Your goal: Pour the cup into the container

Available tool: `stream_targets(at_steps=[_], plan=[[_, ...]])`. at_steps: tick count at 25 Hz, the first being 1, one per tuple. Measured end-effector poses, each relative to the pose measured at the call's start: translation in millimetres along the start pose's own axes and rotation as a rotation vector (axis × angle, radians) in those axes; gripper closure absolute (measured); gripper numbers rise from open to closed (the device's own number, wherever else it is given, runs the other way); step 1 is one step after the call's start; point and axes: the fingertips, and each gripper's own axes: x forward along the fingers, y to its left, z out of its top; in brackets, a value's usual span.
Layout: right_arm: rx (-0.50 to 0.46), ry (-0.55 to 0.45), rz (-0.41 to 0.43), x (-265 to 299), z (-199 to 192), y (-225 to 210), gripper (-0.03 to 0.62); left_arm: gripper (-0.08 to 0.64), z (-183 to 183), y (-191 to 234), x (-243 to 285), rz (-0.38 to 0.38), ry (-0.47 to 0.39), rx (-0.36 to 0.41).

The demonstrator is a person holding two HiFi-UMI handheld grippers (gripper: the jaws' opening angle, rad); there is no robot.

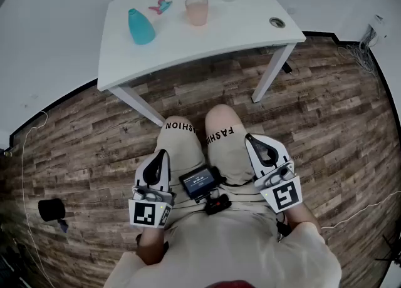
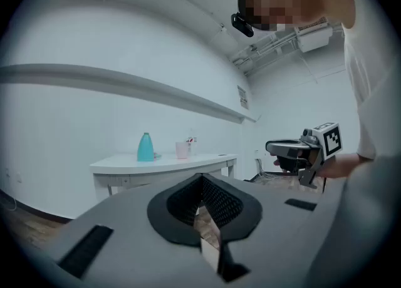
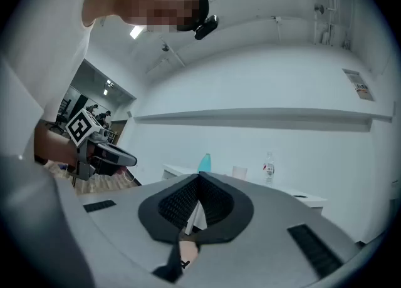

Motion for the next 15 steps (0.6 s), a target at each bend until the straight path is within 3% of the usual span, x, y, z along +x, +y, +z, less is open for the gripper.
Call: stream_targets(at_steps=[10, 15], plan=[[0.010, 0.017, -0.001, 4, -3, -2, 0.589, 0.549, 1, 0, 7, -0.013, 0.002, -0.001], [0.116, 0.028, 0.063, 12, -9, 0, 0.581, 0.549, 4, 5, 16, -0.020, -0.001, 0.003]])
